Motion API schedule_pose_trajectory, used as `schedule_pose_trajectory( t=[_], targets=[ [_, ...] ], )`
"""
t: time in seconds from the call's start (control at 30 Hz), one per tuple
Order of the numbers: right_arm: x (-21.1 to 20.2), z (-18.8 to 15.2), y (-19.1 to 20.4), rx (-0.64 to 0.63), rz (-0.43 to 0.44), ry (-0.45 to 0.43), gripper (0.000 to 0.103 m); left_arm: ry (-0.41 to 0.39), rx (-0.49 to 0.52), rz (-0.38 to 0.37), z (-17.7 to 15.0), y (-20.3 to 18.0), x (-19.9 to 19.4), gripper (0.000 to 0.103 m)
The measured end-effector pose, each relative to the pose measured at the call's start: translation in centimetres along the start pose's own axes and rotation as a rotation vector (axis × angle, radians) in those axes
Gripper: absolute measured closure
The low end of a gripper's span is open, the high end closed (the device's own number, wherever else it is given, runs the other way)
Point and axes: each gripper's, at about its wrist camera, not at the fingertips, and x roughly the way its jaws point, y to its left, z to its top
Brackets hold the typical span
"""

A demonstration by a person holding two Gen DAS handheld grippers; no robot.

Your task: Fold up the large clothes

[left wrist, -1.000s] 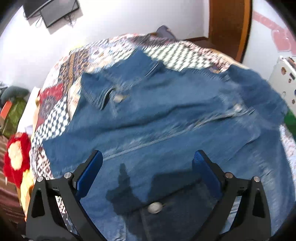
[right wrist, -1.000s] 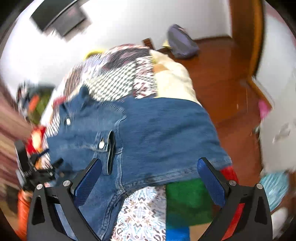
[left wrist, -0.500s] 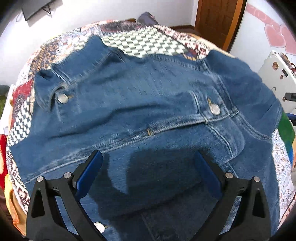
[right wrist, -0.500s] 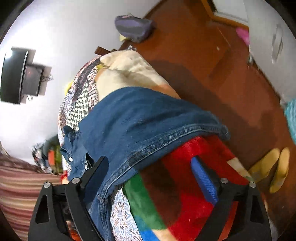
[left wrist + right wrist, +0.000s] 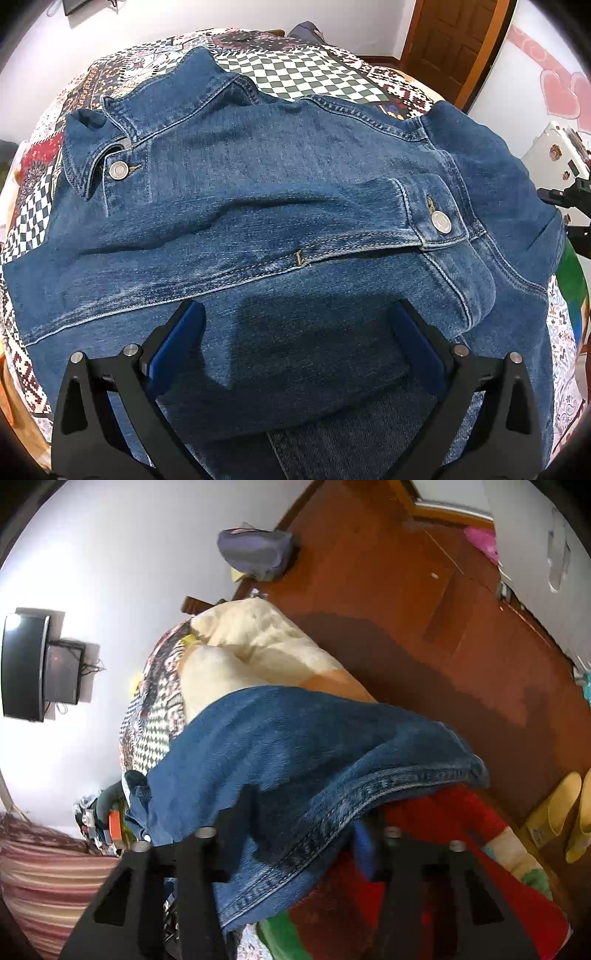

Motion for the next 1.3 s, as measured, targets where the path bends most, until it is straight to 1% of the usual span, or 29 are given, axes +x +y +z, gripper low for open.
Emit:
schedule_pose_trajectory(
  t=[0.1, 0.13, 0.23, 0.3, 0.43, 0.5, 0.6, 0.67, 0.77, 0.83, 0.9, 0.93, 1.0, 1.03, 1.07, 1.1, 1.17, 1.23, 1.3],
  targets=[
    [-0.9, -0.2, 2.2, -0.101, -0.055, -0.034, 0.076, -0.001, -0.009, 0.002, -0.2, 0.2, -0.3, 0.000],
    [-1.5, -0.4, 3.4, -0.146, -0.072, -0.052, 0.078, -0.003, -0.010, 0.004, -0.4, 0.3, -0.5, 0.000],
    [-3.3, -1.0, 6.4, -0.249, -0.072, -0.108, 0.080, -0.013, -0.009, 0.013, -0.6, 0.5, -1.3, 0.000],
    [-4.7, -1.6, 9.0, -0.317, -0.049, -0.146, 0.080, -0.026, -0.007, 0.019, -0.8, 0.6, -2.0, 0.000],
    [-6.7, -3.7, 14.3, -0.449, -0.007, -0.194, 0.081, -0.074, -0.021, 0.020, -1.3, 1.7, -4.2, 0.000],
    [-7.3, -5.3, 17.3, -0.525, 0.016, -0.212, 0.081, -0.121, -0.044, 0.026, -1.6, 2.7, -6.0, 0.000],
    [-7.2, -7.7, 21.3, -0.606, 0.077, -0.198, 0.082, -0.204, -0.074, 0.056, -2.0, 4.4, -8.4, 0.000],
    [-6.4, -9.9, 24.0, -0.662, 0.135, -0.161, 0.085, -0.249, -0.090, 0.074, -2.4, 5.5, -9.8, 0.000],
    [-4.4, -12.7, 26.7, -0.723, 0.165, -0.112, 0.085, -0.293, -0.111, 0.087, -3.0, 7.3, -11.9, 0.000],
    [-2.1, -14.5, 27.8, -0.756, 0.160, -0.064, 0.085, -0.312, -0.131, 0.097, -3.5, 8.4, -12.7, 0.000],
    [1.2, -16.5, 28.4, -0.772, 0.121, 0.002, 0.085, -0.318, -0.150, 0.101, -4.1, 9.4, -13.3, 0.000],
    [2.5, -17.2, 28.2, -0.769, 0.105, 0.038, 0.085, -0.315, -0.160, 0.095, -4.5, 10.0, -13.5, 0.000],
    [6.1, -18.9, 27.3, -0.750, 0.066, 0.141, 0.085, -0.305, -0.175, 0.079, -5.3, 10.8, -13.8, 0.000],
    [7.1, -19.3, 27.0, -0.744, 0.051, 0.165, 0.085, -0.299, -0.178, 0.071, -5.8, 11.0, -13.8, 0.000],
    [8.8, -20.2, 26.3, -0.743, 0.019, 0.213, 0.085, -0.294, -0.176, 0.067, -6.2, 11.2, -13.8, 0.000],
    [9.5, -20.8, 25.8, -0.744, -0.001, 0.242, 0.085, -0.288, -0.171, 0.068, -6.4, 11.3, -13.7, 0.000],
    [11.7, -21.9, 24.3, -0.724, -0.071, 0.323, 0.085, -0.275, -0.165, 0.092, -7.1, 11.5, -13.7, 0.000],
    [12.6, -22.5, 23.2, -0.704, -0.109, 0.359, 0.085, -0.255, -0.165, 0.103, -7.6, 11.6, -13.5, 0.000],
    [12.1, -22.6, 22.7, -0.707, -0.100, 0.357, 0.085, -0.238, -0.172, 0.100, -7.8, 11.5, -13.4, 0.000]
  ],
)
